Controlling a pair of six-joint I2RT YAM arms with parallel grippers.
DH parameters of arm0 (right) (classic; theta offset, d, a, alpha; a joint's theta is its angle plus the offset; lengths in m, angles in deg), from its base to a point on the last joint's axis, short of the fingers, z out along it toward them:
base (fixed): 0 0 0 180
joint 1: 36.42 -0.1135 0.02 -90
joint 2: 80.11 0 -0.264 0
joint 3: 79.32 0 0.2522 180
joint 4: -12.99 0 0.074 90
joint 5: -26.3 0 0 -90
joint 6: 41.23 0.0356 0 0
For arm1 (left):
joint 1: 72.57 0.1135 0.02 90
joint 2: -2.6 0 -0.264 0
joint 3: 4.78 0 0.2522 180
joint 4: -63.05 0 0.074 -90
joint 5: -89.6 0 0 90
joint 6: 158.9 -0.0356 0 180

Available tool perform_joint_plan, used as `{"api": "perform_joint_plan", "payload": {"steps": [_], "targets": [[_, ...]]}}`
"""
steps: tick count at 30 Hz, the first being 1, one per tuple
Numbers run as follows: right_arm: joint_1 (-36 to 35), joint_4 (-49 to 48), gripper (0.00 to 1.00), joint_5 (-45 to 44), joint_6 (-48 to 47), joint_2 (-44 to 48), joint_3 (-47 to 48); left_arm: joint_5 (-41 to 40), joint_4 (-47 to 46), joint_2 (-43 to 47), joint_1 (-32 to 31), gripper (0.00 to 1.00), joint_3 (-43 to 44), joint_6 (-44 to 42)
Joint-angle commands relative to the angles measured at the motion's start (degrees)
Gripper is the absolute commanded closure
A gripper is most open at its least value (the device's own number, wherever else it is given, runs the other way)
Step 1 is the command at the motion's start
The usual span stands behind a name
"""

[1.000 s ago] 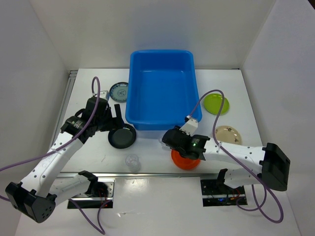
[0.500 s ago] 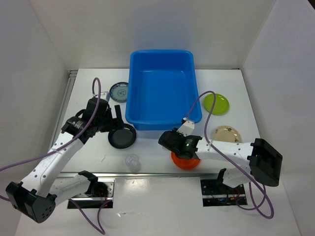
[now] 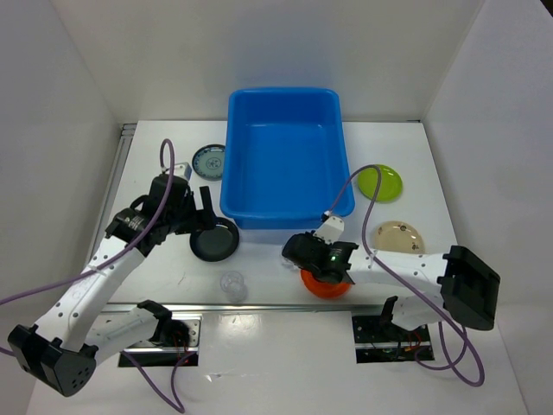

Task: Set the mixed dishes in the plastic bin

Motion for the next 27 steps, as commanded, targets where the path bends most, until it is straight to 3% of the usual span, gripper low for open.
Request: {"api": "perform_joint_plan", "payload": {"steps": [1, 3, 7, 9, 13, 17, 20, 24, 25, 27], "targets": [[0.12, 1.6, 0.99, 1.08, -0.17, 5.04, -1.0, 0.35, -1.93, 1.53, 0.24, 0.0, -0.55, -1.15], [0.12, 3.09, 0.99, 3.8, -5.59, 8.98, 0.22, 0.35, -2.46, 1.53, 0.24, 0.0, -0.56, -1.15], [0.12, 5.11, 0.99, 18.45, -18.79, 15.85, 4.53, 0.35, -2.98, 1.53, 0.24, 0.0, -0.56, -1.15], [0.12, 10.44, 0.99, 20.33, -19.87, 20.58, 9.08, 0.35, -2.98, 1.53, 0.24, 0.0, -1.08, -1.15], [0.12, 15.57, 0.99, 17.8, -20.48, 25.79, 18.93, 0.35, -2.98, 1.53, 0.24, 0.0, -1.08, -1.15], [3.8, 17.6, 0.99, 8.93, -24.67, 21.51, 29.39, -0.18, -3.51, 2.06, 0.24, 0.0, -1.08, -1.15], [11.34, 15.86, 0.99, 7.68, -29.87, 13.71, 35.73, -0.18, -4.13, 2.06, 0.24, 0.0, -0.47, -1.68], [26.19, 10.23, 0.99, 14.35, -38.92, 5.95, 37.24, -0.18, -4.13, 2.59, 0.24, 0.0, -0.47, -1.68], [32.66, 9.7, 0.99, 17.58, -39.99, 4.28, 37.24, -0.18, -4.13, 3.11, 0.24, 0.0, -0.47, -1.68], [37.97, 8.03, 0.99, 20.24, -42.36, -0.45, 37.85, -0.18, -4.13, 3.73, 0.24, 0.0, -1.0, -1.68]]}}
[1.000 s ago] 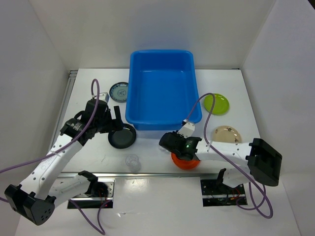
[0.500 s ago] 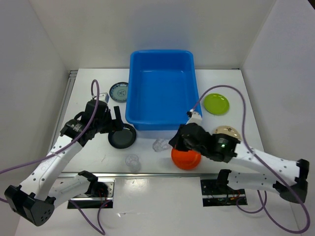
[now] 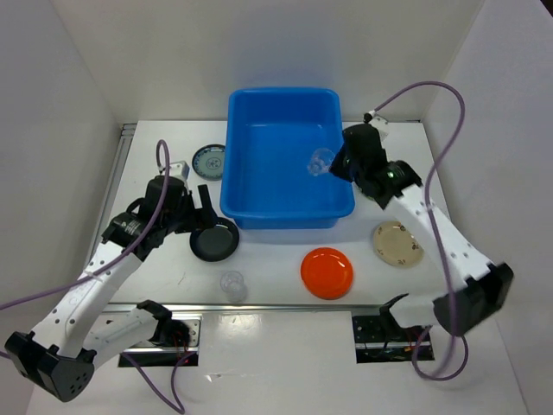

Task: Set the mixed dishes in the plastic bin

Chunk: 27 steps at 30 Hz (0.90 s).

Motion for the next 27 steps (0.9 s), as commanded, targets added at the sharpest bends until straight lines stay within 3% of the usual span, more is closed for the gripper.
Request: {"api": "perform_joint_plan", "payload": {"steps": [1, 11, 27], "targets": [[10.27, -3.25, 0.99, 4.86, -8.33, -6.33, 0.61, -0.18, -2.2, 2.55, 0.24, 0.0, -0.6, -0.99], [12.58, -5.54, 0.99, 4.86, -11.86, -25.06, 7.81, 1.93, -4.4, 3.08, 0.24, 0.0, -2.89, 0.16], [12.58, -8.44, 0.99, 7.86, -12.39, -36.31, 7.29, 1.93, -4.93, 2.03, 0.24, 0.0, -3.94, 0.16]]}}
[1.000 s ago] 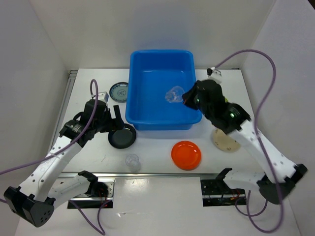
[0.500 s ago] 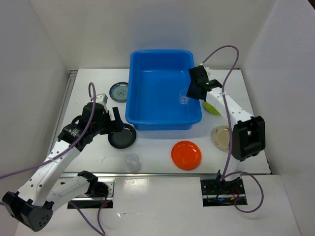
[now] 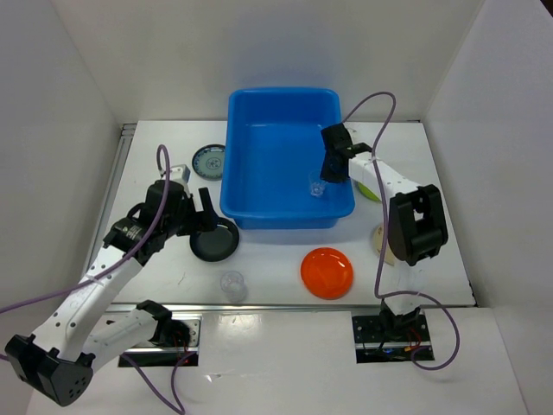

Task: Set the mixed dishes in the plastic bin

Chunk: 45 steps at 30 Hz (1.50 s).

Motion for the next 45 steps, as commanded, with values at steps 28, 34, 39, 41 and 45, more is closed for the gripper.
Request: {"api": "perform_joint_plan", "payload": {"steps": [28, 34, 39, 41, 45], "targets": [[-0.25, 2.14, 0.47, 0.38, -2.85, 28.72, 3.54, 11.16, 11.93, -6.57, 0.24, 0.43, 5.55, 1.45], [-0.25, 2.14, 0.47, 0.99, -2.24, 34.35, -1.2, 11.17, 14.59, -1.75, -2.13, 0.3, -1.65, 8.3], [0.89, 4.58, 0.41, -0.23, -2.23, 35.68, 2.2, 11.17, 15.11, -2.36, -4.94, 0.29, -2.97, 10.25], [1.42, 5.74, 0.41, -1.98, -4.42, 34.45, 8.85, 12.39, 15.11, -1.83, -4.95, 0.25, -3.76, 10.25], [1.42, 4.87, 0.39, -4.28, -4.95, 31.99, 14.26, 13.19, 15.11, -1.3, -4.95, 0.2, -5.08, 10.95]]}}
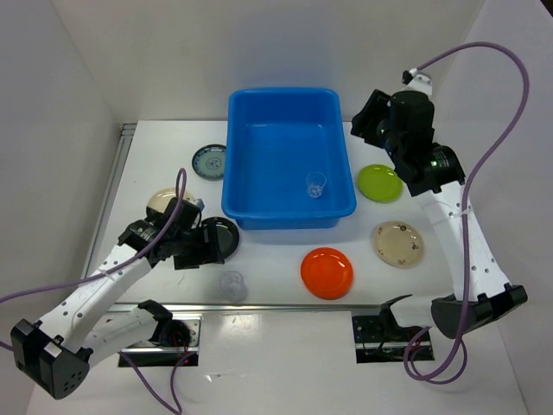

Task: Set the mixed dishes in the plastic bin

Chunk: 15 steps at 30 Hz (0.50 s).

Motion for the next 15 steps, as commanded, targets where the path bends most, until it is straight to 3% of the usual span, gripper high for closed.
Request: {"api": "perform_joint_plan", "payload": {"steps": [1, 4, 15], "targets": [[0.38, -2.51, 0.39, -1.81, -1.72, -0.21, 5.03, 1.69, 0.62, 0.86, -0.16, 0.2, -0.49, 1.62], [0.38, -4.02, 0.38, 2.85, 0.21, -0.21, 3.11, 1.69, 0.62, 2.09, -1.3, 0.17, -1.11, 3.81], [0.38, -2.7, 0.37, 4.52, 0.92, 2.69, -3.23, 1.87, -2.01, 5.52, -2.36, 0.17, -3.75, 7.86]]}}
